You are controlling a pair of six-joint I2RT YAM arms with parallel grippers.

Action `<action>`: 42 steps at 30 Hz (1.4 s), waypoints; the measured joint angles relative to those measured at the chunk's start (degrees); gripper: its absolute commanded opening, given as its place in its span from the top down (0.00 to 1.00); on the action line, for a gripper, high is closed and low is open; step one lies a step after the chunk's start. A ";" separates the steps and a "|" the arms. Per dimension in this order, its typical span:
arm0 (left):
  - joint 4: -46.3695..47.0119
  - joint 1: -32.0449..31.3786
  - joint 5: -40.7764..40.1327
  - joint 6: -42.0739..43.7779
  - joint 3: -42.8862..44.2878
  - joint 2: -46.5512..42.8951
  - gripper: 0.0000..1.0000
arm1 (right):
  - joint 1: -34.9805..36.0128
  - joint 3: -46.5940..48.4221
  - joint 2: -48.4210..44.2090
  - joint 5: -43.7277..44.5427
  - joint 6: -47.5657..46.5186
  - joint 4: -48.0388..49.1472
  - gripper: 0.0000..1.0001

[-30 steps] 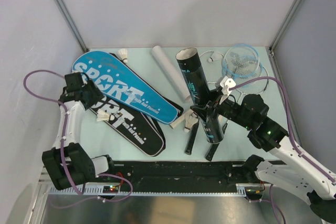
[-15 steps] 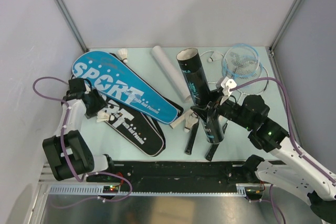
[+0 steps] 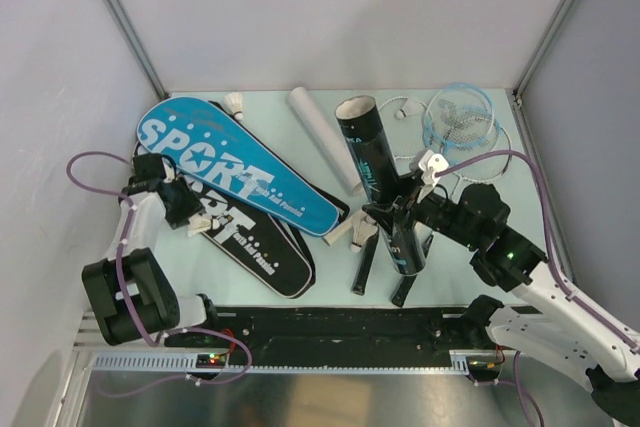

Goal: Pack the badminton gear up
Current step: Pick up the shuttlecock from the racket bag.

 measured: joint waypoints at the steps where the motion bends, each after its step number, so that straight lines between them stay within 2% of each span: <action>1: -0.02 0.00 0.31 -0.13 -0.22 -0.50 0.61 | 0.00 -0.59 0.15 0.02 -0.02 0.72 0.67; 3: 0.00 0.00 1.01 -0.44 -0.48 -1.44 0.70 | -0.07 -1.68 0.74 0.04 -0.02 2.03 0.67; 7: 0.02 0.04 2.64 -0.66 -0.52 -2.82 0.79 | -0.39 -3.65 2.95 0.07 0.00 3.65 0.67; 11: 0.00 0.04 3.91 -1.03 -0.70 -5.07 0.96 | -0.50 -4.39 4.20 0.13 -0.02 5.07 0.68; 13: 0.04 0.04 4.55 -1.09 -0.70 -6.34 0.99 | -0.55 -4.39 4.66 0.15 -0.13 6.27 0.68; 19: -0.02 0.07 6.88 -1.22 -0.72 -8.94 1.00 | -0.96 -4.96 6.69 -0.48 -2.62 10.40 0.67; 23: -0.28 0.09 8.83 -2.16 -0.09 -12.07 1.00 | -2.58 -5.31 7.85 -4.63 -8.57 11.39 0.65; 27: -0.94 -0.94 10.34 -3.61 4.68 -14.21 1.00 | -4.94 -5.75 8.00 -10.14 -17.44 11.74 0.65; 33: -0.28 -7.91 11.54 -5.33 15.63 -17.55 1.00 | -9.07 -6.14 10.69 -12.39 -28.87 14.21 0.67; 42: 0.70 -19.15 21.07 -7.17 26.84 -17.44 1.00 | -11.34 -8.46 11.52 -6.10 -46.51 16.02 0.67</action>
